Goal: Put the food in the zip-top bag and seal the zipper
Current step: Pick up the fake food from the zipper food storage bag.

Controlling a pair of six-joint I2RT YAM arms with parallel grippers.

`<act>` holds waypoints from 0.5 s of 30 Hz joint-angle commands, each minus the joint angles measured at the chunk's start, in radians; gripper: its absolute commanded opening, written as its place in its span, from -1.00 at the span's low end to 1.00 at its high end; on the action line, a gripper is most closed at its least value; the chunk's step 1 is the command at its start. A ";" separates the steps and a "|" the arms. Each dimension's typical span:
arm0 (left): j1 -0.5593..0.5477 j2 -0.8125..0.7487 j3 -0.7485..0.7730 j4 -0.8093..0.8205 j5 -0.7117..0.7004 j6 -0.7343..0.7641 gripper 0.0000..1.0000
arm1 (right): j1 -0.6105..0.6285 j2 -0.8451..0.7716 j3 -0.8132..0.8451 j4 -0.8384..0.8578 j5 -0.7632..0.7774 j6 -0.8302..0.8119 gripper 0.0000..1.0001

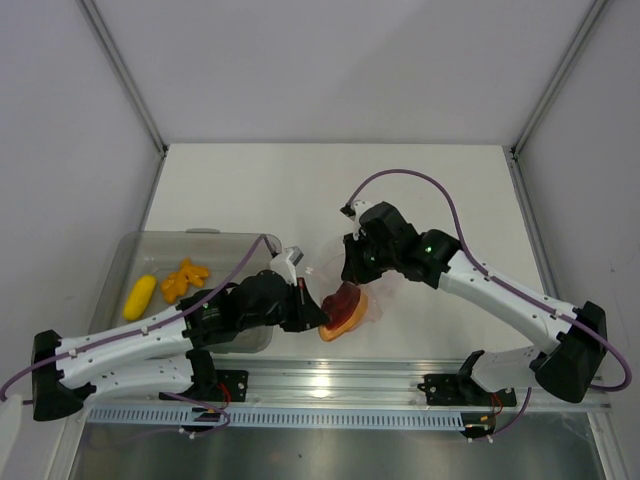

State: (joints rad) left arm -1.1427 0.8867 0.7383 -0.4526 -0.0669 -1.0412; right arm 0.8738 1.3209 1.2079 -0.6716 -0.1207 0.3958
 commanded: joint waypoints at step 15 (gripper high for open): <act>0.119 0.046 0.061 0.173 0.018 -0.031 -0.99 | -0.006 -0.035 0.009 0.066 -0.079 0.063 -1.00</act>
State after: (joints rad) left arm -1.0447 0.8951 0.7425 -0.3801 -0.0921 -1.0546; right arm 0.8680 1.3087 1.2079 -0.6441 -0.1745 0.4370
